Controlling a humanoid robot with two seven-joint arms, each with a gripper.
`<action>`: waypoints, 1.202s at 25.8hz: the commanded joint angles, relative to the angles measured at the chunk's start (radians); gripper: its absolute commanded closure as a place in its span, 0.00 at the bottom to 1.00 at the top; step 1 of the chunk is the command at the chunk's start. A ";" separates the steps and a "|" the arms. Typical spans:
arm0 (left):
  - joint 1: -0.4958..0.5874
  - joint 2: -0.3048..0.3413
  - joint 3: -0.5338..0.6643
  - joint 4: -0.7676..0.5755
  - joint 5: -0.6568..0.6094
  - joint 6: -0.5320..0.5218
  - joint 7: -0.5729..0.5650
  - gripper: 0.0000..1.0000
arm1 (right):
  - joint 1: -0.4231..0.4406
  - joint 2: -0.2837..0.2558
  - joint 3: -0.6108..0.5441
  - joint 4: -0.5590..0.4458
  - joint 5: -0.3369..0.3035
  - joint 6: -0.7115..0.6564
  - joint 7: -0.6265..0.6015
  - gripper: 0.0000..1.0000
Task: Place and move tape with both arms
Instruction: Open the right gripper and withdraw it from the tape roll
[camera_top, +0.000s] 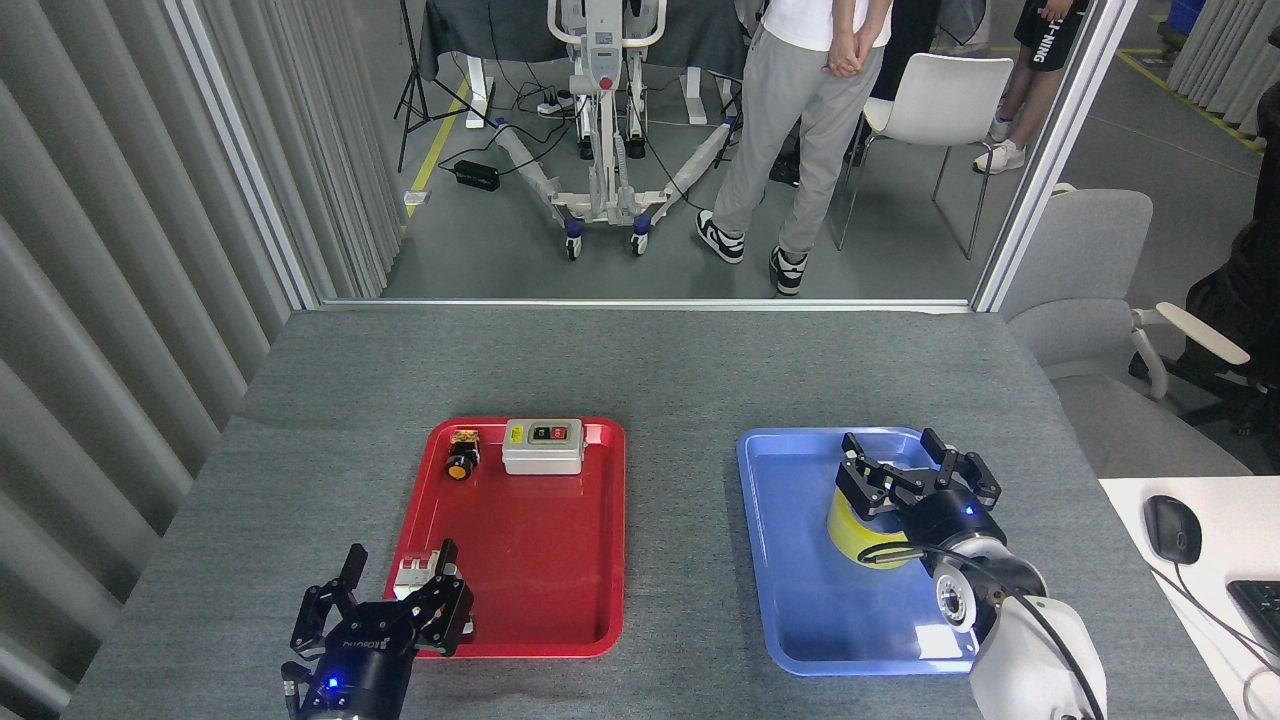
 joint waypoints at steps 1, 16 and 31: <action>0.001 0.001 0.000 0.001 0.000 0.000 0.000 0.00 | 0.054 0.024 -0.030 -0.036 0.094 0.096 -0.219 0.01; 0.002 0.007 0.005 0.001 0.002 0.000 0.000 0.00 | 0.438 0.035 0.014 -0.427 0.127 0.171 -0.185 0.02; 0.001 0.007 0.038 0.003 0.003 0.000 0.000 0.00 | 0.507 0.044 -0.004 -0.442 0.119 0.182 -0.185 0.00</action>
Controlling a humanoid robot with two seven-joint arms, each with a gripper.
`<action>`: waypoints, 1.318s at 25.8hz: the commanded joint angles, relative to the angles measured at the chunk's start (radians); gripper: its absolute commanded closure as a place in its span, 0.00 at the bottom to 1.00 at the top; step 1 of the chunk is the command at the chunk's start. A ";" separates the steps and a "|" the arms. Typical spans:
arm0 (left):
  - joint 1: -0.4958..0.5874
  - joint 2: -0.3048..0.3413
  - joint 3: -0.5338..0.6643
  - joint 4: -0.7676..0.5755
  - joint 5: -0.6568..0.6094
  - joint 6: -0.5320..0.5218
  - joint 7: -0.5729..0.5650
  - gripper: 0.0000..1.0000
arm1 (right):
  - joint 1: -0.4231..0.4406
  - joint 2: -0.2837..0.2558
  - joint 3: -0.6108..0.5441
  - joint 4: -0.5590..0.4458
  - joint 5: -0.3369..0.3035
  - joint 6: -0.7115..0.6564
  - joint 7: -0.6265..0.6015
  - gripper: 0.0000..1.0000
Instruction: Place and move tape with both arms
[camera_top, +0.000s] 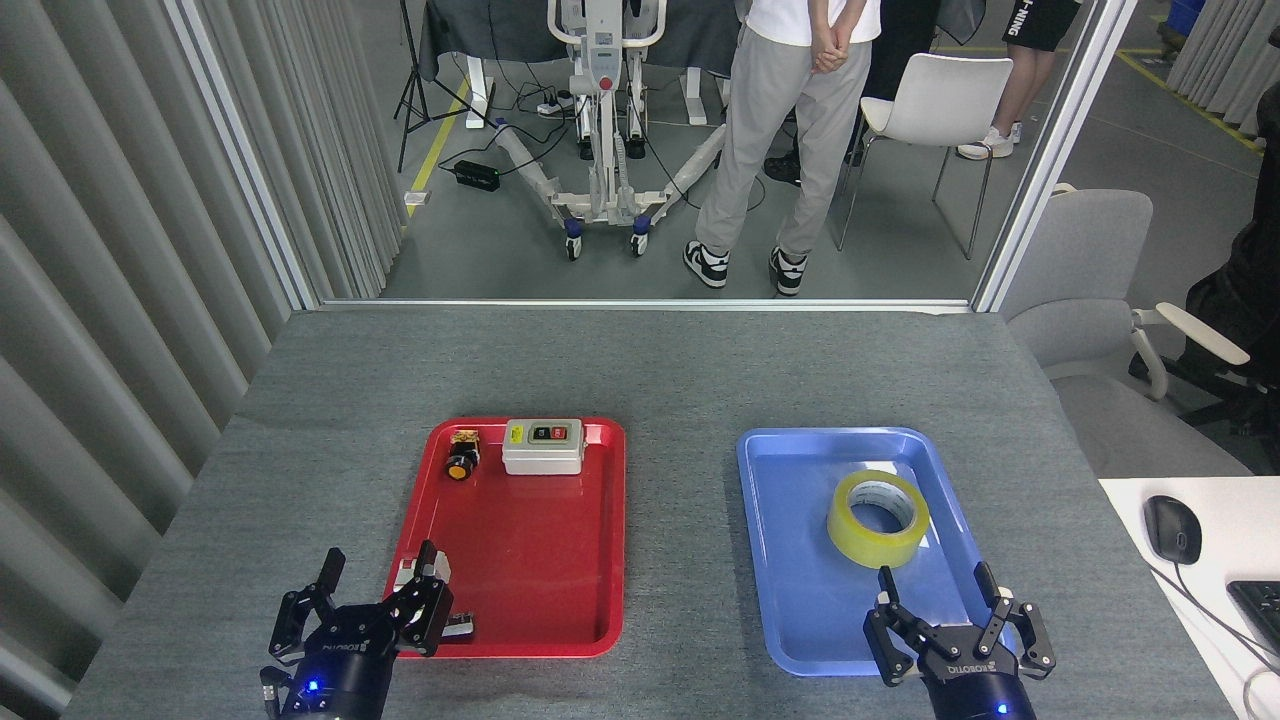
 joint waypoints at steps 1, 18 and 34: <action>-0.005 0.000 0.001 0.000 0.000 0.000 0.000 0.00 | 0.011 0.004 -0.003 -0.011 -0.008 0.018 -0.001 0.00; -0.011 0.000 0.003 -0.005 -0.001 0.000 0.000 0.00 | 0.041 0.047 -0.003 -0.038 -0.014 0.022 -0.002 0.00; -0.007 -0.002 0.001 0.009 0.002 0.000 0.000 0.00 | 0.035 0.042 -0.001 -0.037 -0.014 0.022 -0.002 0.00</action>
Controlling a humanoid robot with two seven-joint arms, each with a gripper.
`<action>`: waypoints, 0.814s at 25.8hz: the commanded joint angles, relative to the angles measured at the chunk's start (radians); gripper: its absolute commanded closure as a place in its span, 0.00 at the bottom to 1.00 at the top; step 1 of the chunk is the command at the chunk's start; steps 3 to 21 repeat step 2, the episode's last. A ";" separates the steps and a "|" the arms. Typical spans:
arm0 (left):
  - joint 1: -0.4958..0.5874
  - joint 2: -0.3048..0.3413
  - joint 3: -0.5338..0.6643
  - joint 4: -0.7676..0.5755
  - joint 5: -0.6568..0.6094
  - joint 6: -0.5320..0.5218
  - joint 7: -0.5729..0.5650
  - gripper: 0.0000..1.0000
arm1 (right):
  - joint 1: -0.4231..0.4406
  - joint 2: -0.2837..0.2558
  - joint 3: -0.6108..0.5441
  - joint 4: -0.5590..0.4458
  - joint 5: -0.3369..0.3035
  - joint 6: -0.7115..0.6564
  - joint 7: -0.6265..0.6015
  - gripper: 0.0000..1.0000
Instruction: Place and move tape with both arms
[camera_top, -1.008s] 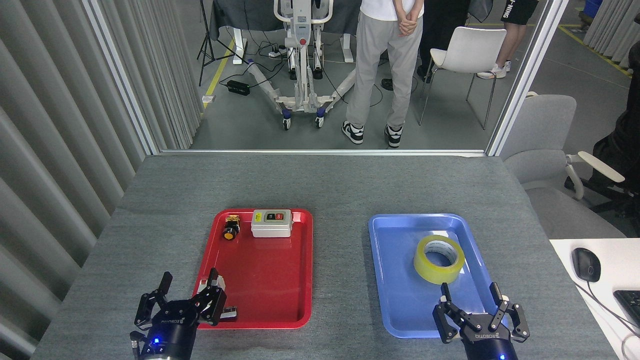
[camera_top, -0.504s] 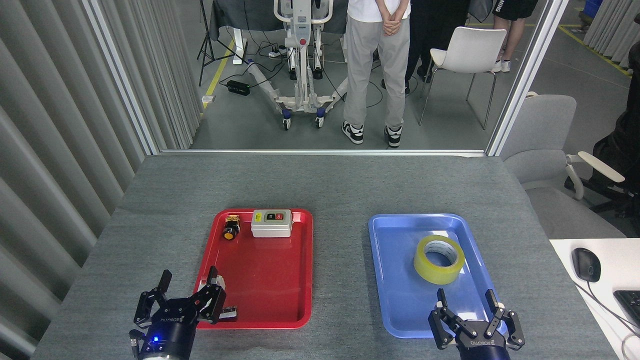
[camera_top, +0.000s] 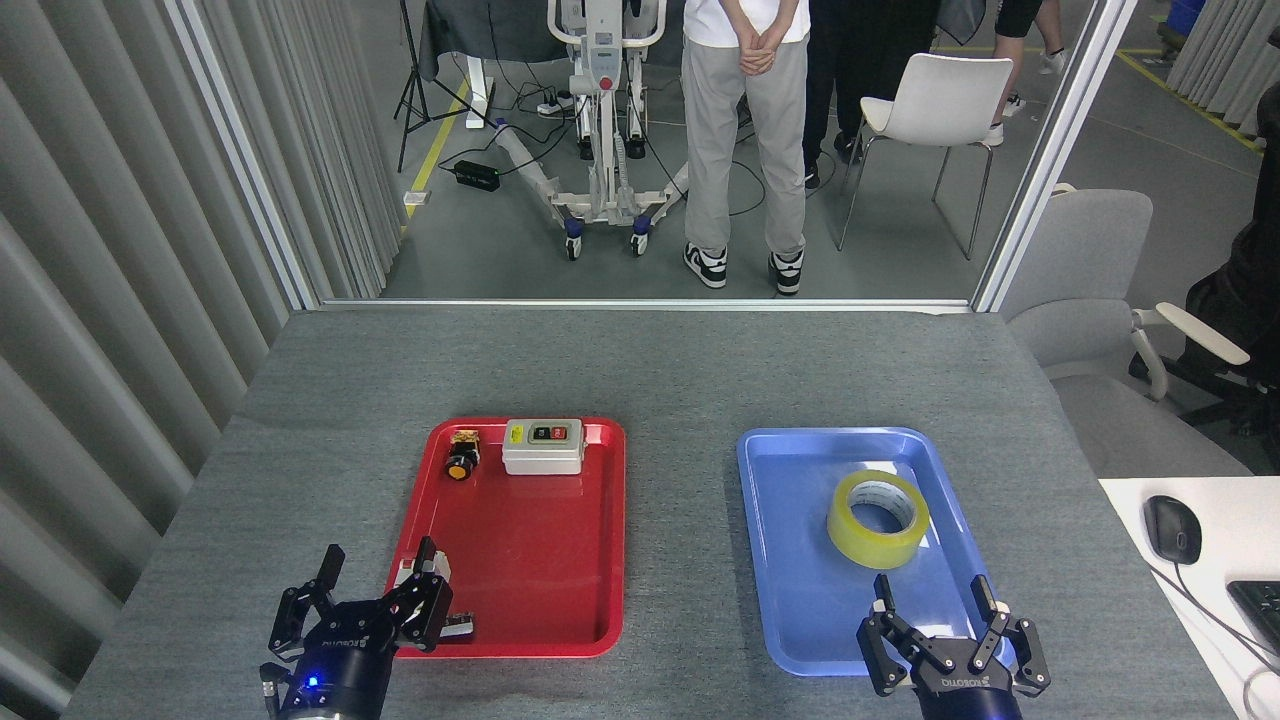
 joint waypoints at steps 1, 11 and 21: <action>0.000 -0.003 -0.001 0.002 0.000 0.000 0.000 0.00 | 0.000 0.000 0.000 0.000 0.001 0.001 0.000 0.00; 0.000 -0.003 0.001 0.002 0.000 0.000 0.000 0.00 | -0.002 0.000 0.000 0.000 -0.001 0.001 0.000 0.00; 0.000 -0.003 0.001 0.002 0.000 0.000 0.000 0.00 | -0.002 0.000 0.000 0.000 -0.001 0.001 0.000 0.00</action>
